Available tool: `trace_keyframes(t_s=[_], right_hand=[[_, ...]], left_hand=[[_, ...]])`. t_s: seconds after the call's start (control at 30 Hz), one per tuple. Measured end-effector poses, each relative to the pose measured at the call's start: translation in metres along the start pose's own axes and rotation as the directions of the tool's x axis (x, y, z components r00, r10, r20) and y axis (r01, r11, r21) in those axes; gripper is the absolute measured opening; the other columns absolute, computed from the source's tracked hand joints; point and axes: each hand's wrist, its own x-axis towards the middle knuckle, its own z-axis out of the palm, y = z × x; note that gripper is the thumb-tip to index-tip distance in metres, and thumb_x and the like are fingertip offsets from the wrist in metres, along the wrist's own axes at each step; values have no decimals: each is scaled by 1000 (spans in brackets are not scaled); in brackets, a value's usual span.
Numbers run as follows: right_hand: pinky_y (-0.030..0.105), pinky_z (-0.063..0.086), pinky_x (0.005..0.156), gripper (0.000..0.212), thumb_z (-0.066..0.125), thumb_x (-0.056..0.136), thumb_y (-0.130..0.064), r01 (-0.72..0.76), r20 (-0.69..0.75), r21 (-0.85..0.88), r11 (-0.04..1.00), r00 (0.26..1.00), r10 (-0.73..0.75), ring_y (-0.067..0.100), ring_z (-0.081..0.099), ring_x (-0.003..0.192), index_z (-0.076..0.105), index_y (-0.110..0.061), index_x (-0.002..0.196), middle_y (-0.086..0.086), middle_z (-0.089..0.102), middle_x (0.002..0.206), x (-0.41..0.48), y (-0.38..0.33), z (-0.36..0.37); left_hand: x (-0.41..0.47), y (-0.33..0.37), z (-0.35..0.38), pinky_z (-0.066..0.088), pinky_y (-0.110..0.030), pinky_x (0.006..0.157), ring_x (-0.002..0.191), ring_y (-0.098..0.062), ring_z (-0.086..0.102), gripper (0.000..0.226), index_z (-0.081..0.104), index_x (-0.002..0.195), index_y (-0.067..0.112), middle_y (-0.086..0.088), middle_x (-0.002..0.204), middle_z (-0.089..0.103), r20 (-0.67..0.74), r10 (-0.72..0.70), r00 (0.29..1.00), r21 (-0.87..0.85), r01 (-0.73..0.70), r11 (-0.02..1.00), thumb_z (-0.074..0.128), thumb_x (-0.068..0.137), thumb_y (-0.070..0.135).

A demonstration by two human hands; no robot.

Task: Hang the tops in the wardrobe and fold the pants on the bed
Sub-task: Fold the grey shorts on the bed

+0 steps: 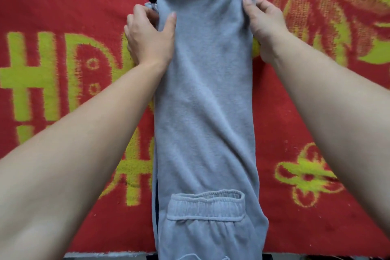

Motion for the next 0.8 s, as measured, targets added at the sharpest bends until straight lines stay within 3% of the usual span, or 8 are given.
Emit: trace_keyframes(t_s=[0.13,0.23,0.37,0.47,0.53,0.6,0.67,0.8], right_hand=[[16,52,64,21,67,92,-43,-5,23,25,1000,1000,5,0,71,81,71,-23,90,-11,77,90,-1,0,0],[17,53,64,24,66,92,-44,-2,34,38,999,999,1,2,73,84,72,-21,92,-11,78,90,-2,-1,0],[18,53,61,22,63,96,-39,2,49,88,996,999,-7,4,73,78,70,-18,92,-9,77,84,-8,-5,0],[22,55,65,18,64,97,-34,49,52,213,976,997,-61,7,72,79,68,-17,93,-4,76,87,-15,-8,0],[28,59,75,19,64,97,-32,89,83,168,982,991,-104,10,71,88,70,-14,100,1,76,98,-18,-11,5],[34,59,88,21,64,97,-32,104,93,-10,994,990,-103,12,71,96,72,-15,104,1,76,105,-13,-16,11],[38,60,88,19,65,96,-35,43,71,-109,993,997,-35,13,72,96,73,-18,102,-2,76,102,-7,-21,14],[43,63,75,16,72,90,-30,-71,153,-127,989,984,91,18,75,87,72,-15,97,3,77,99,7,-30,9]], left_hand=[[17,5,2,48,-35,93,112,-20,60,48,64,109,24,5,117,66,43,-180,983,93,176,980,62,80,62],[19,11,0,49,-28,78,97,-15,66,39,73,97,25,10,101,72,95,-153,984,40,150,988,63,81,59],[26,20,-7,55,-30,81,81,-6,64,14,70,82,24,13,83,68,142,-184,973,-221,213,952,70,83,38],[15,18,-14,54,-29,77,70,-3,56,10,64,78,21,10,75,63,-1,-126,992,-446,112,888,68,85,27],[7,8,-15,50,-25,73,66,-3,54,17,57,73,23,10,72,60,-50,-184,982,-499,135,856,67,87,22],[11,1,-12,54,-28,77,69,-7,55,23,51,72,25,6,77,62,18,-298,954,-466,272,842,66,89,22],[24,-1,-12,56,-34,85,81,-13,60,21,51,81,22,0,94,65,141,-371,918,-424,395,815,71,87,26],[38,10,-11,62,-38,75,91,-24,73,54,58,119,-3,-15,109,70,436,-281,855,-516,493,701,85,76,16]])
